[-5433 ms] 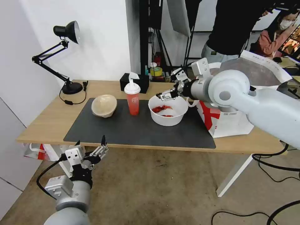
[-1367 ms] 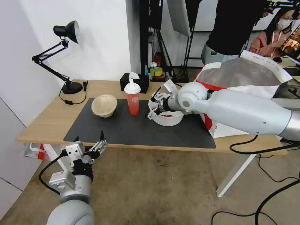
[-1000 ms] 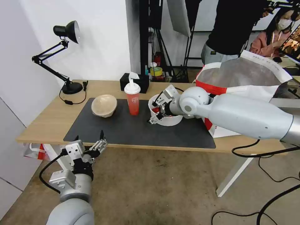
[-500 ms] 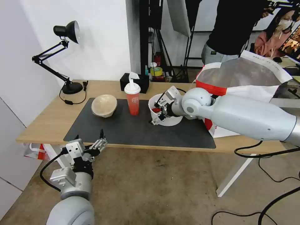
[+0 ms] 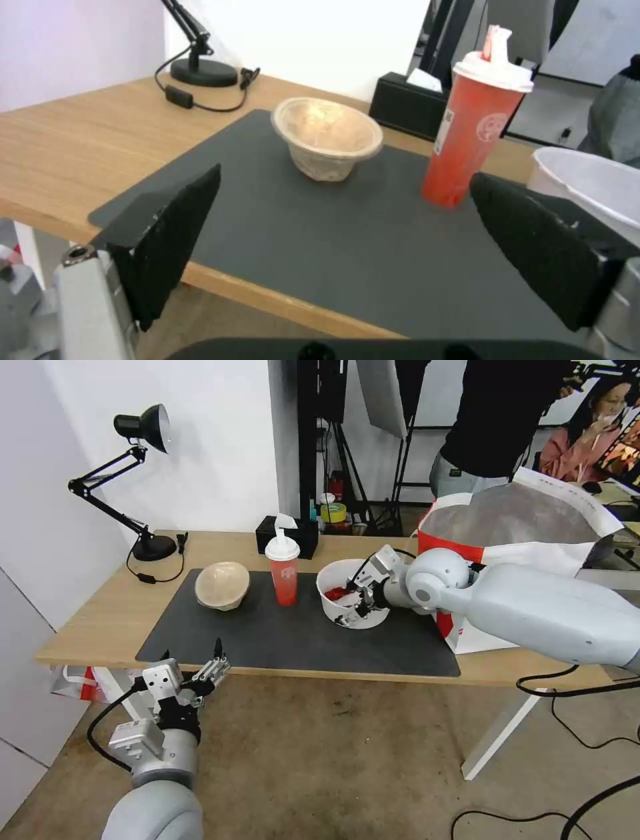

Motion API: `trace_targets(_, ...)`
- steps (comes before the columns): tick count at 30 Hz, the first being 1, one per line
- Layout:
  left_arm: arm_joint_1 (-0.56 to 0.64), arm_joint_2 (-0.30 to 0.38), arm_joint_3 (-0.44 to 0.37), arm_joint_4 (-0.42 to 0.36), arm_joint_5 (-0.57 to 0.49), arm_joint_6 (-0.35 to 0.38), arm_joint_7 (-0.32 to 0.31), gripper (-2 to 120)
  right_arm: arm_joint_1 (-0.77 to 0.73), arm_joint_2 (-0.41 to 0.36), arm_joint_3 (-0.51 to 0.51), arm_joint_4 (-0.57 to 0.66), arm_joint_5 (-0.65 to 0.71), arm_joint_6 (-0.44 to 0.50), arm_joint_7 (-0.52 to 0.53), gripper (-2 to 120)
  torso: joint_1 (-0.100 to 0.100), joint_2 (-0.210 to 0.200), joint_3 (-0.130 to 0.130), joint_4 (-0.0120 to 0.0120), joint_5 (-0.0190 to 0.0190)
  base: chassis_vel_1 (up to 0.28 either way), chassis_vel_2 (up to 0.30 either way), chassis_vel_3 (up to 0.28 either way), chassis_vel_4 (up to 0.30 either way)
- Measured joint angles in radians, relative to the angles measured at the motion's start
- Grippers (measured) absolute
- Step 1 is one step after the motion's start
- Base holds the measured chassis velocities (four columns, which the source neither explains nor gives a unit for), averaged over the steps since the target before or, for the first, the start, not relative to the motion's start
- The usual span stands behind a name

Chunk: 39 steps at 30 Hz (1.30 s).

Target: Pick up the trash from the table and place it into the takeout bag.

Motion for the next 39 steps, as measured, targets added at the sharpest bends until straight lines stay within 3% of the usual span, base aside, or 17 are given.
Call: trace_targets(39, 0.013, 0.002, -0.005, -0.009, 0.002, -0.001, -0.003, 100, -0.053, 0.039, 0.033, -0.082, -0.042, 0.0, -0.025, 100, 0.0, 0.0, 0.0, 0.0001, -0.0002, 0.0, 0.0, 0.0, 0.0)
